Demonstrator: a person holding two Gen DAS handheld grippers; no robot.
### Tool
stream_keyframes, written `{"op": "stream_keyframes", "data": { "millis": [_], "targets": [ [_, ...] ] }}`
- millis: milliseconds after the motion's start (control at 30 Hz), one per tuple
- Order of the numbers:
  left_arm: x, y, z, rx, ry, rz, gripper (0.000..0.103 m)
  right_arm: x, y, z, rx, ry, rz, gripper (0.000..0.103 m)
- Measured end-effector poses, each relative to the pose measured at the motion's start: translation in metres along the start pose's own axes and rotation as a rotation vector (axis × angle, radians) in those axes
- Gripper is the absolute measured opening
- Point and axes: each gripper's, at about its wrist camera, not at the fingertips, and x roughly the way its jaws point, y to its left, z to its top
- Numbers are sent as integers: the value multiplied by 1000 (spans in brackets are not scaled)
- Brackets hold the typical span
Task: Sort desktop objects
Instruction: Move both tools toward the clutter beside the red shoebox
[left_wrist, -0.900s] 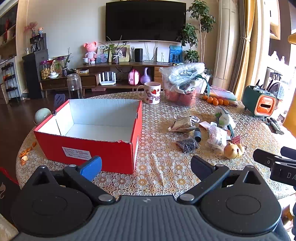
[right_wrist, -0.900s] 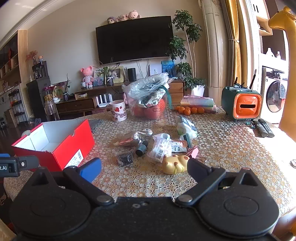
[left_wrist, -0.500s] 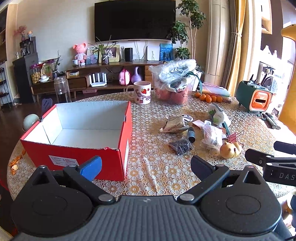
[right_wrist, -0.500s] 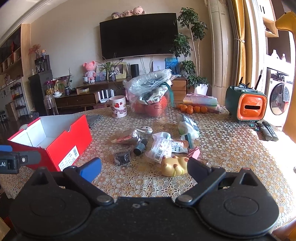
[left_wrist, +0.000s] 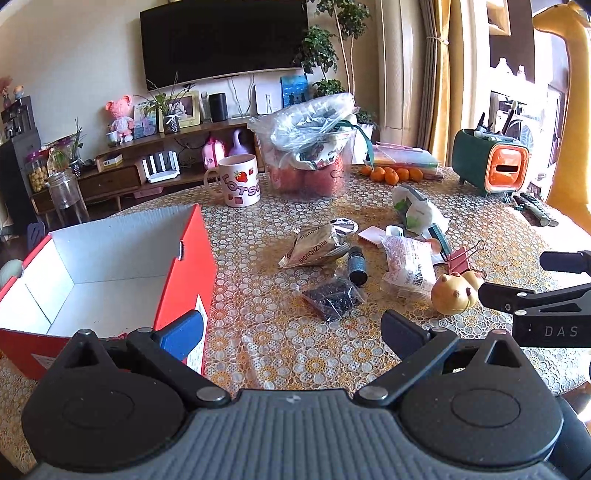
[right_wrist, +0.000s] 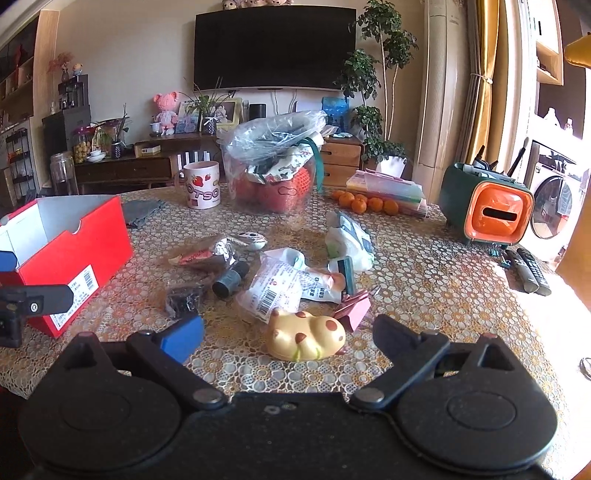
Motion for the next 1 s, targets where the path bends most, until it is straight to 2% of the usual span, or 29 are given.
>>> {"op": "stream_keyframes", "data": {
  "millis": [533, 667, 1000],
  "targets": [
    [88, -22, 23, 9, 87, 11, 103, 49, -13, -7, -20, 52, -12, 98],
    [110, -23, 27, -19, 114, -1, 103, 61, -14, -8, -27, 70, 3, 88],
    [154, -28, 25, -29, 182, 8, 103, 83, -23, -13, 11, 89, 13, 93]
  ]
}}
